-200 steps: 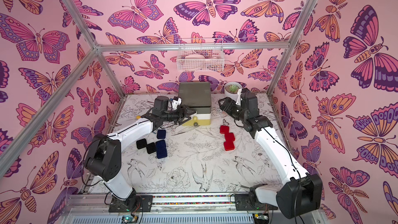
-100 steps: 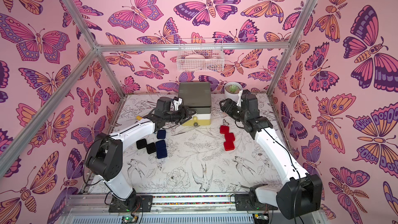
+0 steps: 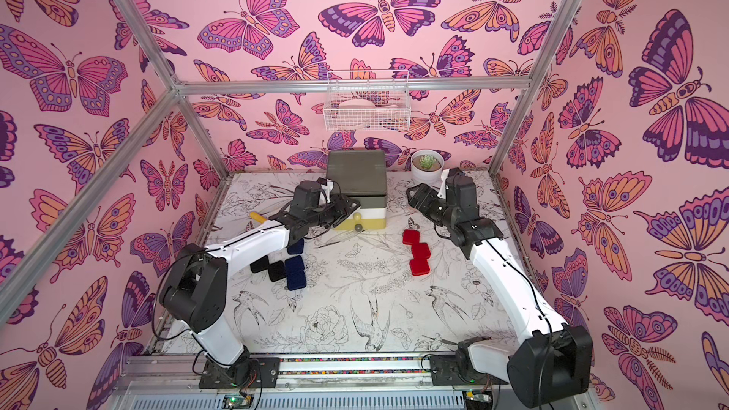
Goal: Place the brooch boxes into the drawer by color
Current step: Open the drawer in the storage box.
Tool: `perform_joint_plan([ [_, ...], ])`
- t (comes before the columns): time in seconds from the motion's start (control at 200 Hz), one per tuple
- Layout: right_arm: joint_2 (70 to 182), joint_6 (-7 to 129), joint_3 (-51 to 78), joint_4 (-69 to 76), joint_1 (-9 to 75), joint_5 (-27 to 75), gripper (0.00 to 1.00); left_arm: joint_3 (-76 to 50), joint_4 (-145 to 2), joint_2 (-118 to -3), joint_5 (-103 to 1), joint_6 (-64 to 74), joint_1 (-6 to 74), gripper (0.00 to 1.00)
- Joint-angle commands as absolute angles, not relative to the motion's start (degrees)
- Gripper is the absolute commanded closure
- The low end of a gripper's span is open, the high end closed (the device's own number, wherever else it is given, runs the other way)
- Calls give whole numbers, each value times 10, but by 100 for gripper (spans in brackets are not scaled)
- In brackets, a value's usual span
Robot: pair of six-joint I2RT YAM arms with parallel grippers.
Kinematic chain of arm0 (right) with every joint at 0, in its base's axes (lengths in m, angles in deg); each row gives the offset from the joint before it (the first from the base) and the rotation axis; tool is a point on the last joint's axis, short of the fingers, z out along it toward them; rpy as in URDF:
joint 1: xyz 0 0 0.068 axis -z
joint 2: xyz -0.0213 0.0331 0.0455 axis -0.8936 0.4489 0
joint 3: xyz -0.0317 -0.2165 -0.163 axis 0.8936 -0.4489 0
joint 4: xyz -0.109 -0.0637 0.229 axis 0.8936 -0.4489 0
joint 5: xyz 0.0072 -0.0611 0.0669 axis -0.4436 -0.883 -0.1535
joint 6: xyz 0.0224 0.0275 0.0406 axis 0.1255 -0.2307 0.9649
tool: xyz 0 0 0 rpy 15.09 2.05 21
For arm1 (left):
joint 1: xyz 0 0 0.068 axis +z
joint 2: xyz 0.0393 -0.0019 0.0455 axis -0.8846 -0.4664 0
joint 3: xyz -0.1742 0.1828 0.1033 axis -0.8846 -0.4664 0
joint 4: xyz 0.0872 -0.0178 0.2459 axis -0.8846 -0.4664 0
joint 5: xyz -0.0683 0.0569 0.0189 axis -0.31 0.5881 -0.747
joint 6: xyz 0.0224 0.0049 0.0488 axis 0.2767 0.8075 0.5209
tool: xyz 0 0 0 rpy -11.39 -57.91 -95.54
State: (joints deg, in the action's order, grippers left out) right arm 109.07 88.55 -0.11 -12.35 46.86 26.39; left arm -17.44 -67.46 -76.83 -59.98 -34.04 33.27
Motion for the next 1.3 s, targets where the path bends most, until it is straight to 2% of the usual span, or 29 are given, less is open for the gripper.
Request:
perform_joint_plan([
  [0.0,1079,887,-9,-123,474,272,20,-188,-682,-763,-568,-356,328,41],
  [0.316,1083,894,-11,-117,475,278,20,-177,-681,-768,-538,-367,323,42],
  [0.476,1087,899,-11,-114,475,284,20,-178,-681,-765,-514,-371,319,46],
  [0.776,1085,896,-13,-120,476,284,20,-163,-681,-778,-514,-374,309,47],
  [0.932,1084,895,-18,-121,475,285,20,-165,-682,-779,-516,-375,307,56],
  [1.087,1078,899,-27,-116,475,285,20,-176,-682,-770,-514,-375,305,75],
  [1.297,1069,901,-38,-107,475,286,20,-200,-682,-750,-518,-375,302,87],
])
